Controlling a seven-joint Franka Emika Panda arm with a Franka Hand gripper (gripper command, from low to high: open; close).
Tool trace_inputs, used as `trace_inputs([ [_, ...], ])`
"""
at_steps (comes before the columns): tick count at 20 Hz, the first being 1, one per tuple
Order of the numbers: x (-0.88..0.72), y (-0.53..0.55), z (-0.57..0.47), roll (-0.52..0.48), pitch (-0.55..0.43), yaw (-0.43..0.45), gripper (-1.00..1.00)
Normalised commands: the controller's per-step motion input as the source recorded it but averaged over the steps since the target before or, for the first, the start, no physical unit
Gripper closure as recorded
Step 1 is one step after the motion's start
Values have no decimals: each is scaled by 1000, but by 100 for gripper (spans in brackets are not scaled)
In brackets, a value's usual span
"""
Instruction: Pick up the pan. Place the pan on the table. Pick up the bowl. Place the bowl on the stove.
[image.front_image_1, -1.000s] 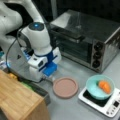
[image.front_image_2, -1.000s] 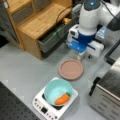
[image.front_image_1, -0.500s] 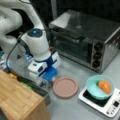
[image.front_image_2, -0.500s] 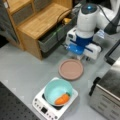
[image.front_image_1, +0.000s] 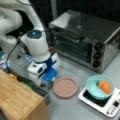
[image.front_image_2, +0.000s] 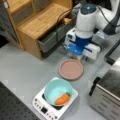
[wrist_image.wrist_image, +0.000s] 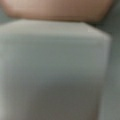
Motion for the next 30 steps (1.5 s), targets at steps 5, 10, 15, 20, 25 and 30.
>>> trace_inputs([
  [5,-14,-27,-63,-9,-95,83,100],
  [10,-30,-19,-56,-15,-85,81,100],
  [15,-33,-19,-44,-24,-89,70,100],
  [20,-15,-6,-24,-31,-94,68,100],
  [25,-34,27,73,-35,-76,50,100],
  [30,-81,73,226,-22,-22,23,100],
])
